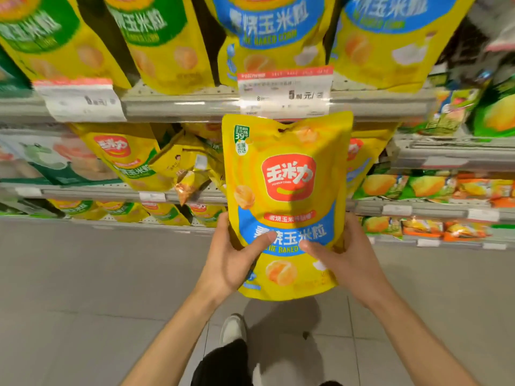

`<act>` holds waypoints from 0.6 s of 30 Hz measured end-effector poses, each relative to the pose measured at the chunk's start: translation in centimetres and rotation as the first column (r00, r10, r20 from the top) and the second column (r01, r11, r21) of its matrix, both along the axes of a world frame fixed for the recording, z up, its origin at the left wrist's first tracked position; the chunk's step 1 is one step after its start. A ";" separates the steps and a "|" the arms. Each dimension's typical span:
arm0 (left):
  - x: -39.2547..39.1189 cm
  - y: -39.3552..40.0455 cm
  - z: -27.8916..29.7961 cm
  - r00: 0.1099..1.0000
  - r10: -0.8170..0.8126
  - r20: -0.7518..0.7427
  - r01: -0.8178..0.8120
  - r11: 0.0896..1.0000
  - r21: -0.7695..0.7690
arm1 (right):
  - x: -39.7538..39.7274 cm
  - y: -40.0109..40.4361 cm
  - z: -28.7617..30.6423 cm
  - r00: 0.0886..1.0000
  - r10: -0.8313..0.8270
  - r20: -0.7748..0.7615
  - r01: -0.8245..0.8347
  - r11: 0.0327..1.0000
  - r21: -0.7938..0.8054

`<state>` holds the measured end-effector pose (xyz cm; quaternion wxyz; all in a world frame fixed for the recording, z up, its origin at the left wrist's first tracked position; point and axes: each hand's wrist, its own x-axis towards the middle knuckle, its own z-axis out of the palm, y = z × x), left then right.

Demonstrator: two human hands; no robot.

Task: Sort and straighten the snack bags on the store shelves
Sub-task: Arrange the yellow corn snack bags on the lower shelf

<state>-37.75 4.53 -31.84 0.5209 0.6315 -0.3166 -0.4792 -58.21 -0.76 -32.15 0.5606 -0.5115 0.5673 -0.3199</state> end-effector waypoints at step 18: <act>5.7 -10.5 -21.4 0.958 0.048 0.283 0.040 0.954 -0.296 | 5.8 -11.9 -22.2 0.989 0.064 0.136 -0.009 0.929 -0.369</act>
